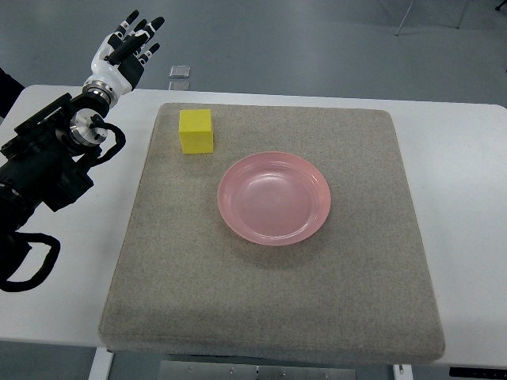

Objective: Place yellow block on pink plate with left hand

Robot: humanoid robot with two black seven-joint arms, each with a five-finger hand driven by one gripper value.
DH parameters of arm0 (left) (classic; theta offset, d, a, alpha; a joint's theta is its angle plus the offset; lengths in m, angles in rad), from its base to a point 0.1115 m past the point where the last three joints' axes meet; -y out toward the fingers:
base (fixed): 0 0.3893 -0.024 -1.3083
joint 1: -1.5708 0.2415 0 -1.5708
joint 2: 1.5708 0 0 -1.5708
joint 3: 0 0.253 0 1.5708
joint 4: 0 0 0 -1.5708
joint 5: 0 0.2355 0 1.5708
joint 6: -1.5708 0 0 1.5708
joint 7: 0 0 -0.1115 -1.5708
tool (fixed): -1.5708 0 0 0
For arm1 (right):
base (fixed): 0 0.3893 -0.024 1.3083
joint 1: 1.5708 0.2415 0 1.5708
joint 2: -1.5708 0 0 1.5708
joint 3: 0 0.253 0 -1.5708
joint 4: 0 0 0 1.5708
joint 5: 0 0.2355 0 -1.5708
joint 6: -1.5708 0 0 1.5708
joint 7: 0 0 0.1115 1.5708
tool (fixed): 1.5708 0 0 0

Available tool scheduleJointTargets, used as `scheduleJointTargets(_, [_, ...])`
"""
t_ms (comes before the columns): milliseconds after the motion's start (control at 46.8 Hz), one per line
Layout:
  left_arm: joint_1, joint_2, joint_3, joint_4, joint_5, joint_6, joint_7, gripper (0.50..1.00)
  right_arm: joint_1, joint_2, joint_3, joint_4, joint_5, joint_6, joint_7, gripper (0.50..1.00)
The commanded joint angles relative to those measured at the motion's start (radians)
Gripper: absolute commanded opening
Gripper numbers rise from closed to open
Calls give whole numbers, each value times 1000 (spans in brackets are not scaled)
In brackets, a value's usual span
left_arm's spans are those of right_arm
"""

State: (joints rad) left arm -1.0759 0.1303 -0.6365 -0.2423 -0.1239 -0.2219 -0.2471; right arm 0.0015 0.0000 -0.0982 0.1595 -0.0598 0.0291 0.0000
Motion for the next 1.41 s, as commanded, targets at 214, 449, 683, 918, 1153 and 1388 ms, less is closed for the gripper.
scheduleJointTargets(214, [-9, 0, 1, 0, 9, -4, -20, 996, 0, 0, 0, 0, 0, 0, 0, 924])
scheduleJointTargets(449, [-7, -3, 0, -9, 1, -7, -20, 996, 0, 0, 0, 0, 0, 0, 0, 924])
scheduleJointTargets(683, [-6, -3, 15, -22, 13, 10, -14, 988, 0, 0, 0, 0, 0, 0, 0, 924])
scheduleJointTargets(918, [-3, 2, 34, -64, 15, 62, 5, 984, 0, 0, 0, 0, 0, 0, 0, 924])
scheduleJointTargets(1153, [-10, 26, 34, -66, 15, 41, 5, 986, 0, 0, 0, 0, 0, 0, 0, 924])
scheduleJointTargets(1388, [-16, 43, 55, -66, 33, 35, 6, 986, 0, 0, 0, 0, 0, 0, 0, 924])
